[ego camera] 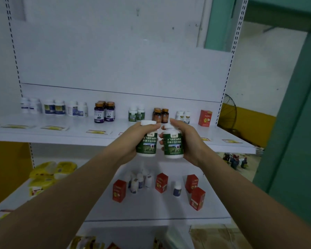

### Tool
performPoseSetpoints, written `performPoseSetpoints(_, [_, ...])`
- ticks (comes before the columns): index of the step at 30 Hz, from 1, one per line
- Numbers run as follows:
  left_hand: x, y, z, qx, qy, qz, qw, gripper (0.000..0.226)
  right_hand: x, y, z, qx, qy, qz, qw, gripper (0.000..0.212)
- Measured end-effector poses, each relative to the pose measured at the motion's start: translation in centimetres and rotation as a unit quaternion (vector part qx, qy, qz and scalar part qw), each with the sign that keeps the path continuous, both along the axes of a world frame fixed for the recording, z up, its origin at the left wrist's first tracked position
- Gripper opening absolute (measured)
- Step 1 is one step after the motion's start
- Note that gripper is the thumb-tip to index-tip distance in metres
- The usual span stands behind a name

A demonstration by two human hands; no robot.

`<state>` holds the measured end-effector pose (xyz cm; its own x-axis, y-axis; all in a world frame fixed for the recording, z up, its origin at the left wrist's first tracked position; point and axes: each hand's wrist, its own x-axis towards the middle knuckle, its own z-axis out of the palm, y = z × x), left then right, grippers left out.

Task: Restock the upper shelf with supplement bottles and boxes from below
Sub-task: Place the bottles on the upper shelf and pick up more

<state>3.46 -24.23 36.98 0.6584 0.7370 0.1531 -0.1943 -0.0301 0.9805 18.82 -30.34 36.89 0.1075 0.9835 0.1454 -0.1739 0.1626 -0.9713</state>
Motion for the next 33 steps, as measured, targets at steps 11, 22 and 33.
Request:
performPoseSetpoints(11, [-2.4,4.9,1.6,-0.007,0.028,0.050,0.998,0.081,-1.3,3.8,3.1,0.026,-0.035,-0.010,0.999,0.025])
performPoseSetpoints(22, [0.0,15.9,0.5,0.042,0.047,0.085,0.994,0.054,1.3,15.2,2.1,0.011,-0.128,-0.019,0.992,0.011])
performPoseSetpoints(33, [6.3,29.0,-0.6,0.104,0.143,0.210,0.962,0.056,7.6,31.5,-0.1,-0.054,-0.314,-0.085,0.944,0.047])
